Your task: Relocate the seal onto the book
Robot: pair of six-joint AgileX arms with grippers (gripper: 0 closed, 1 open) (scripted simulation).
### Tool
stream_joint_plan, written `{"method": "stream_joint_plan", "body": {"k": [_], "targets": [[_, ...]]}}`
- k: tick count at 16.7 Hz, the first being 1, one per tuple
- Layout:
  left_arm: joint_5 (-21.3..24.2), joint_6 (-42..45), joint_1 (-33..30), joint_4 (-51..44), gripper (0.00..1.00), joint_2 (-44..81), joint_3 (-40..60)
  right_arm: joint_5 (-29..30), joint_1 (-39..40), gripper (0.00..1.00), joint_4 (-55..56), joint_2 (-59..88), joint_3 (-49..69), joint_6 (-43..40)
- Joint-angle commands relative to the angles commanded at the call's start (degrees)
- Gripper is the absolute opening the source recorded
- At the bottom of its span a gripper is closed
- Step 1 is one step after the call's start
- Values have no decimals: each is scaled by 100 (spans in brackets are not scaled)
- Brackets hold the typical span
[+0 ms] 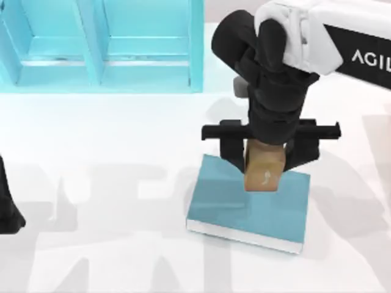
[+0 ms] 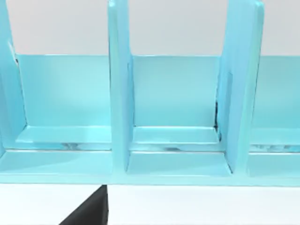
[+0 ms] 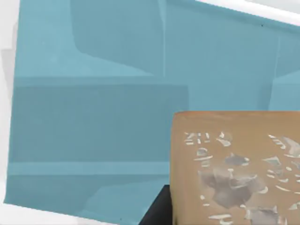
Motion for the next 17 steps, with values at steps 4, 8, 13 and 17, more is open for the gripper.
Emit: {"method": "stream_joint_plan", "body": {"k": [4,8,13,17], "targets": [[0,0,0,0,100,0,0,-13,148,0,84,21,-43,151],[0,0,0,0,100,0,0,-20,135,0,39,4,-2,154],[0,0,0,0,100,0,0,-13,146,0,-23,6,49,150],[0,0,0,0,100,0,0,-13,146,23,-23,6,49,150]]}}
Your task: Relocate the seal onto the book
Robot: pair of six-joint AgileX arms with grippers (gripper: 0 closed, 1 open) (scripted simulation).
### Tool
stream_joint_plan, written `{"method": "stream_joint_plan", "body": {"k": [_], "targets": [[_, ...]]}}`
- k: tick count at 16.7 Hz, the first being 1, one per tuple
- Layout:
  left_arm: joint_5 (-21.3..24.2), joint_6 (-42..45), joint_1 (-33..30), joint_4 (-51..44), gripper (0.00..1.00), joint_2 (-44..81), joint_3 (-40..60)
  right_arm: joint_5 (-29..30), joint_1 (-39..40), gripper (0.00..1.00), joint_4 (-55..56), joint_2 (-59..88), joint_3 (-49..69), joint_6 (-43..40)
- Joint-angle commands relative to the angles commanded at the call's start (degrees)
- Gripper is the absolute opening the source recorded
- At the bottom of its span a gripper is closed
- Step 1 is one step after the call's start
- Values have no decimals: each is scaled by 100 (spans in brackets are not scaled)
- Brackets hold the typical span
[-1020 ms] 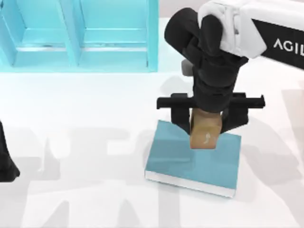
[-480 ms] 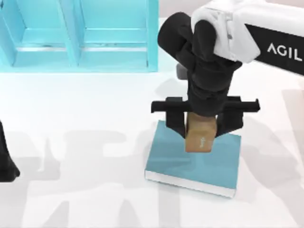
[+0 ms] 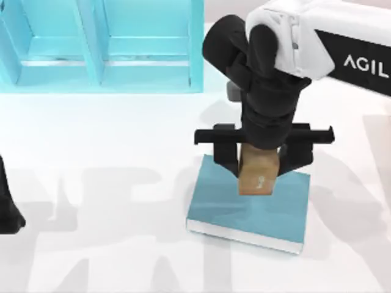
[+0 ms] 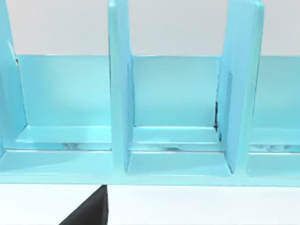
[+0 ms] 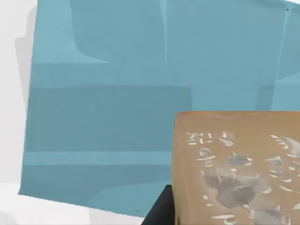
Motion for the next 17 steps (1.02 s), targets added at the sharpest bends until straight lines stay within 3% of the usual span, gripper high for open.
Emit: {"method": "stream_joint_plan", "body": {"k": [10,17], "targets": [[0,0,0,0,100,0,0,0,0,98,0,0,0,0],[0,0,0,0,100,0,0,0,0,100,0,0,0,0]]}}
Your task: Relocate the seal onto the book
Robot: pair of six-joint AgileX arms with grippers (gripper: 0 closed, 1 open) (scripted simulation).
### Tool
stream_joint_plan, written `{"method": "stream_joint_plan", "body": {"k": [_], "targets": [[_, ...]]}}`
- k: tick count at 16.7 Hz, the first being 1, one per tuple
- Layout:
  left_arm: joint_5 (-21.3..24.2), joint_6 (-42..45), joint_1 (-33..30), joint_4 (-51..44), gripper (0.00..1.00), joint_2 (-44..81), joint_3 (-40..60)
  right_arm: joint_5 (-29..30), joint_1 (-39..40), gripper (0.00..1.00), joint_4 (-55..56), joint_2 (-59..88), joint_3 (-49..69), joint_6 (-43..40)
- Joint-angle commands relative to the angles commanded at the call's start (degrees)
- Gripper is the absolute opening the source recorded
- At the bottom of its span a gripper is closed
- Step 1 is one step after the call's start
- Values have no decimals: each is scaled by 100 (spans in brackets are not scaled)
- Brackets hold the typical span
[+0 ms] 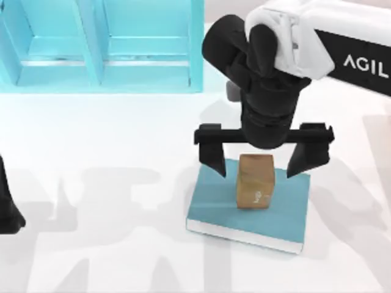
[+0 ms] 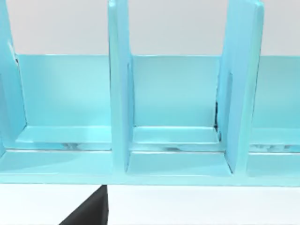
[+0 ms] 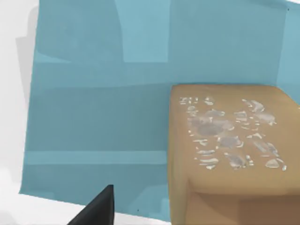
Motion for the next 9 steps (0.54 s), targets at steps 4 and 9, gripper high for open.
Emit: {"method": "stream_joint_plan", "body": {"k": [4,9], "targets": [[0,0,0,0,100,0,0,-3,-8,100,-103,-3,102,1],[0,0,0,0,100,0,0,0,-12,100,-661,-35,625,-6]]}}
